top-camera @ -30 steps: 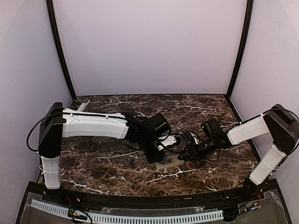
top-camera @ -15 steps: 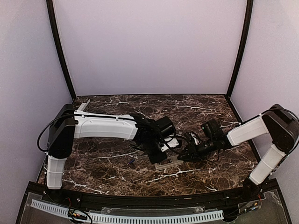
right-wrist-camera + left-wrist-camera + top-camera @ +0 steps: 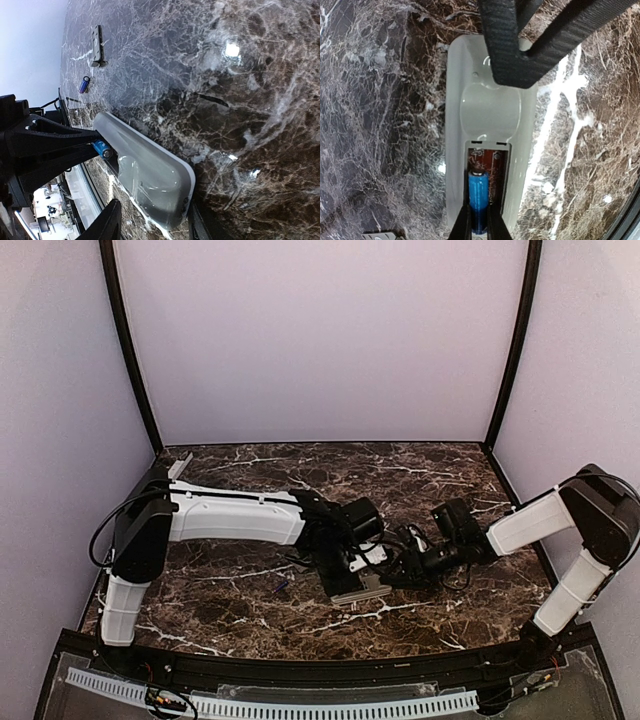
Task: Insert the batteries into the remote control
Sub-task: Adjust the remote control without the battery cover at the center of the board, then place the battery in the battery compartment.
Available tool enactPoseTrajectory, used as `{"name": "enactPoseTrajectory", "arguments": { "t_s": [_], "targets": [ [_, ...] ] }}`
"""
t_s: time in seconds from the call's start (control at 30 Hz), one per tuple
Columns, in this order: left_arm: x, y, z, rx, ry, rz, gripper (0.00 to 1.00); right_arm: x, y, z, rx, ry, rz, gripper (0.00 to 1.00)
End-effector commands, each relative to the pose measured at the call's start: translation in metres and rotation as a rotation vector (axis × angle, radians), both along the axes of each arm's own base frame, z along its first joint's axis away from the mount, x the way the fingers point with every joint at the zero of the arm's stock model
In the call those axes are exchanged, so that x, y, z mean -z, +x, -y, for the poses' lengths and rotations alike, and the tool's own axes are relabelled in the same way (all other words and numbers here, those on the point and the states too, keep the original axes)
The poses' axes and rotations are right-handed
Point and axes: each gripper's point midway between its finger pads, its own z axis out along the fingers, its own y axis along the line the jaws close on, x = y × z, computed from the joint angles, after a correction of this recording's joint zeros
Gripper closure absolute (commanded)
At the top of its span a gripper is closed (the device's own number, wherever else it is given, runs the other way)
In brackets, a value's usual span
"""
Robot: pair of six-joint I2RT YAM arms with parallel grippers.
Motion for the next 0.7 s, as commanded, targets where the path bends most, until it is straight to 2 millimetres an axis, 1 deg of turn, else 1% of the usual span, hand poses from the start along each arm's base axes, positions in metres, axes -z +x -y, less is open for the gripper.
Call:
{"name": "enactPoseTrajectory", "arguments": {
  "t_s": [0.0, 0.2, 0.33, 0.53, 0.67],
  "targets": [
    [-0.0001, 0.0022, -0.0062, 0.013, 0.055, 0.032, 0.99, 0.0081, -0.0075, 0.0015, 0.001, 0.000, -0.037, 0.55],
    [0.0006, 0.0061, -0.0076, 0.016, 0.094, 0.065, 0.99, 0.0088, -0.0074, 0.0022, 0.002, 0.007, -0.039, 0.56],
    [0.0023, 0.0050, -0.0063, 0.034, 0.118, 0.082, 0.98, 0.0094, -0.0072, 0.0026, 0.003, 0.008, -0.041, 0.57],
    [0.0041, 0.0039, -0.0040, 0.049, 0.130, 0.092, 0.95, 0.0100, -0.0069, 0.0032, 0.004, 0.011, -0.044, 0.57],
    [0.0045, 0.0054, -0.0035, 0.049, 0.133, 0.099, 0.91, 0.0106, -0.0068, 0.0037, 0.004, 0.010, -0.044, 0.57]
  ]
}}
